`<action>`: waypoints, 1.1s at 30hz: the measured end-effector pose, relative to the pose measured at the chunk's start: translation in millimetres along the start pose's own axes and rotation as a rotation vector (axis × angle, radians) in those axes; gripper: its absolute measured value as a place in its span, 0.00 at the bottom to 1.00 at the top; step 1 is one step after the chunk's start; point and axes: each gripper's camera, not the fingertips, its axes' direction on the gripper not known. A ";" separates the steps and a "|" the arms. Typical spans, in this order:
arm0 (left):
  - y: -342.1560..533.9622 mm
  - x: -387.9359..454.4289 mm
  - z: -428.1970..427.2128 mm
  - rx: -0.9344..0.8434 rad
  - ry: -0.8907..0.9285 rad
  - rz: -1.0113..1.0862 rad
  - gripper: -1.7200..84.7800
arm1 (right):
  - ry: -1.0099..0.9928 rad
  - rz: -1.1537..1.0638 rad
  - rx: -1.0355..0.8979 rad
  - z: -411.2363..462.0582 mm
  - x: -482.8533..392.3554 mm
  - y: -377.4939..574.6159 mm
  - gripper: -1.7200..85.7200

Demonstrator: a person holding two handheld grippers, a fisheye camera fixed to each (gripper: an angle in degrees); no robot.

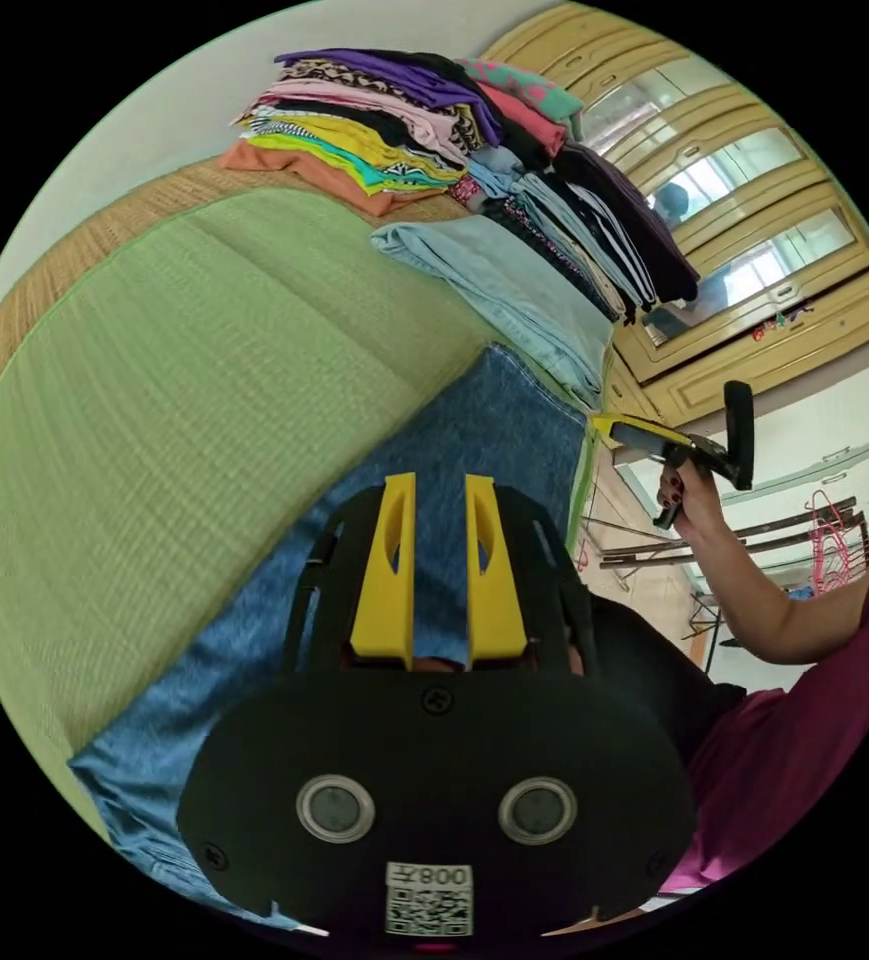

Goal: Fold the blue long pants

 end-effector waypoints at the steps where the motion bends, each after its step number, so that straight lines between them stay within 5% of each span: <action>1: -27.2 12.7 7.5 -0.010 -0.014 0.010 0.11 | -0.002 -0.001 -0.003 4.4 2.1 2.1 0.09; 11: -164.6 121.6 51.7 -0.139 -0.148 0.136 0.07 | -0.030 -0.053 -0.017 62.8 18.2 39.9 0.08; 33: -263.9 246.0 32.0 -0.106 -0.148 0.108 0.03 | -0.157 0.011 0.025 132.9 57.5 125.2 0.03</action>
